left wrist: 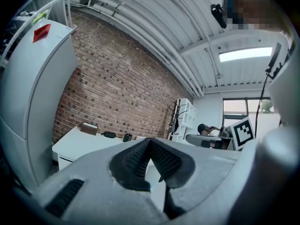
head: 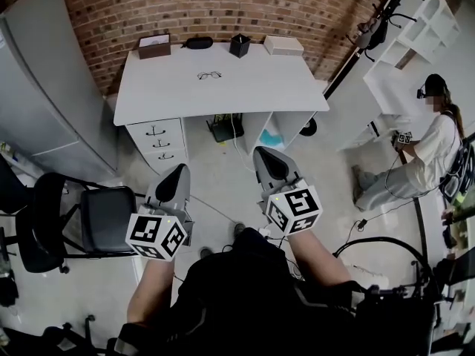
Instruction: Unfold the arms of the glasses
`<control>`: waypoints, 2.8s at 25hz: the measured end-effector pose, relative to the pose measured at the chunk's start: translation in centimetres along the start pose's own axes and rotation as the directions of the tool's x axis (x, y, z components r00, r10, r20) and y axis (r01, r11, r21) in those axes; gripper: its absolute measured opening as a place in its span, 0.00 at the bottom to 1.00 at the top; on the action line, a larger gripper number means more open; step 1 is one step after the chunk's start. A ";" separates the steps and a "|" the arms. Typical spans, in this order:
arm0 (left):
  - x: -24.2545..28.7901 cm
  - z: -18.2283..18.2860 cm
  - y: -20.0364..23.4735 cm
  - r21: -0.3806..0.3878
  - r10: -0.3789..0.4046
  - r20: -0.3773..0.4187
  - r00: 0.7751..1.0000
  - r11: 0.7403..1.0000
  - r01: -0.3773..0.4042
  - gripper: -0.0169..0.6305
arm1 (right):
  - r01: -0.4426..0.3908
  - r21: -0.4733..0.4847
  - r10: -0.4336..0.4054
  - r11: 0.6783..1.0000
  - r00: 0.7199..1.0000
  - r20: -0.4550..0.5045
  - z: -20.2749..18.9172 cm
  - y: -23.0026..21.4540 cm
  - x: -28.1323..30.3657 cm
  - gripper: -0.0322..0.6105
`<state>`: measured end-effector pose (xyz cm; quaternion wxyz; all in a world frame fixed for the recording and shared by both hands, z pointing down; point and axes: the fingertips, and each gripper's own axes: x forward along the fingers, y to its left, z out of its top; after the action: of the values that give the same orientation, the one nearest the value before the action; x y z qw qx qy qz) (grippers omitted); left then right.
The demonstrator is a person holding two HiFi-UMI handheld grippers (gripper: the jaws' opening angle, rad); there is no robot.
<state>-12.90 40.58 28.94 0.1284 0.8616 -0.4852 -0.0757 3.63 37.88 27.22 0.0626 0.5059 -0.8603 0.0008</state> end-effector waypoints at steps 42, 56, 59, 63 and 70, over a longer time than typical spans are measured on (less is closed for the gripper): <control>30.5 0.4 6.3 0.071 0.162 -0.123 0.979 0.985 -0.154 0.04 | -0.183 0.120 0.182 0.976 0.983 0.016 -1.4 -22.5 21.7 0.06; 36.2 0.5 10.6 0.081 0.236 -0.129 0.963 0.971 -0.227 0.04 | -0.179 0.127 0.178 0.976 0.984 0.018 -2.3 -26.5 28.6 0.06; 37.6 0.4 12.2 0.055 0.218 -0.134 0.967 0.976 -0.212 0.04 | -0.179 0.112 0.180 0.977 0.984 0.003 -2.4 -26.6 30.5 0.06; 39.7 0.2 14.8 0.034 0.184 -0.159 0.970 0.983 -0.181 0.04 | -0.151 0.108 0.156 0.983 0.987 -0.042 -3.3 -26.9 33.7 0.06; 43.3 -0.3 20.5 0.015 0.156 -0.211 0.965 0.988 -0.157 0.04 | -0.116 0.135 0.131 0.984 0.986 -0.100 -5.3 -27.0 40.8 0.06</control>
<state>-7.15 -6.55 35.01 0.1858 0.8236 -0.5352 0.0263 8.15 -10.44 35.22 0.0764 0.4536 -0.8836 0.0878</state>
